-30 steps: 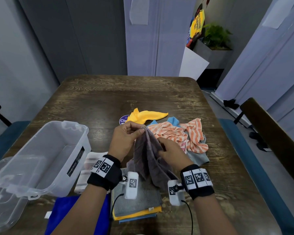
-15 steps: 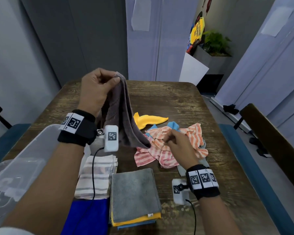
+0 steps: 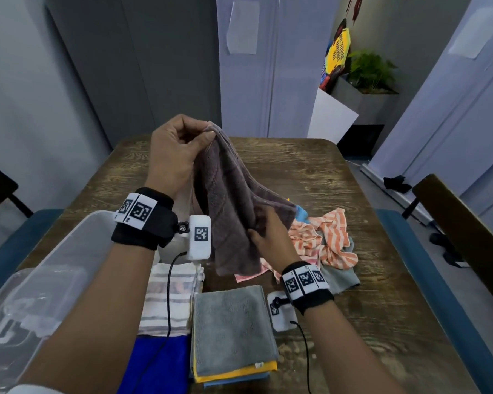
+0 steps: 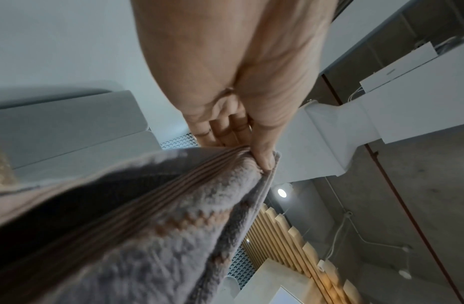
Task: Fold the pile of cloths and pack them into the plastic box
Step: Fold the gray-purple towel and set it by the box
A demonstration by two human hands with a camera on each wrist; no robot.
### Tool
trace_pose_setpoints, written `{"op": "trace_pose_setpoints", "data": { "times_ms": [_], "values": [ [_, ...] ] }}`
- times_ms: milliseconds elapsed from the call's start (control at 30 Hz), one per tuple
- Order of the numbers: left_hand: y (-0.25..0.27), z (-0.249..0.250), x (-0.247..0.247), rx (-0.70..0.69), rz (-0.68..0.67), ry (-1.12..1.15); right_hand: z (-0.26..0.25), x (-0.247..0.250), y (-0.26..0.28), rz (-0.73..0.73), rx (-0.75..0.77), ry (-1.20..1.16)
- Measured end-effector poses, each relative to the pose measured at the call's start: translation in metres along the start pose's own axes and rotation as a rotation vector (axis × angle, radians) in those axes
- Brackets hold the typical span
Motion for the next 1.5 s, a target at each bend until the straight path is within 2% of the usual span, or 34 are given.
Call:
{"op": "trace_pose_setpoints", "data": {
  "times_ms": [67,167,333,467,567,667,733,867,1000,1067,1200,1333,1500],
  "values": [
    [0.001,-0.004,0.005,0.008,-0.012,0.016,0.008,0.007,0.001,-0.001,-0.016,-0.030],
    [0.003,-0.007,0.003,0.007,-0.055,0.033,0.010,0.014,-0.003,-0.090,-0.050,-0.026],
    [0.009,-0.001,-0.020,-0.016,-0.151,0.034,-0.008,0.018,-0.015,-0.361,-0.003,0.027],
    [0.010,0.004,-0.030,-0.030,-0.217,0.008,-0.014,0.003,-0.025,-0.535,0.032,0.176],
    [0.007,0.006,-0.025,-0.046,-0.197,0.011,-0.013,-0.007,-0.027,-0.629,0.021,0.291],
    [0.000,0.010,-0.009,-0.078,-0.069,0.041,-0.001,-0.013,-0.023,-0.708,-0.084,0.481],
    [-0.007,0.008,0.006,-0.093,0.031,0.075,0.015,-0.007,-0.021,-0.641,-0.209,0.526],
    [-0.017,-0.019,0.035,-0.032,0.195,0.059,0.037,0.025,-0.021,-0.320,-0.287,0.520],
    [-0.011,-0.063,0.055,0.081,0.331,0.058,0.032,0.065,-0.009,-0.084,-0.296,0.483],
    [-0.003,-0.083,0.062,0.129,0.371,0.031,0.023,0.084,-0.002,0.071,-0.241,0.505],
    [0.011,-0.110,0.067,0.183,0.379,0.026,-0.006,0.114,0.005,0.295,-0.016,0.422],
    [0.018,-0.123,0.069,0.185,0.390,0.060,-0.034,0.133,0.008,0.359,0.120,0.246],
    [0.022,-0.120,0.065,0.187,0.425,0.156,-0.037,0.139,0.002,0.361,0.254,-0.135]
  ]
}}
Point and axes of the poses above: each hand's wrist, its own y-axis away from the middle knuckle, its own x-axis out of the back of the hand, z = x × y, the point moved 3 cm from there along -y, towards the middle knuckle, and after that the axes turned 14 degrees about -z, right-handed, at the moved point
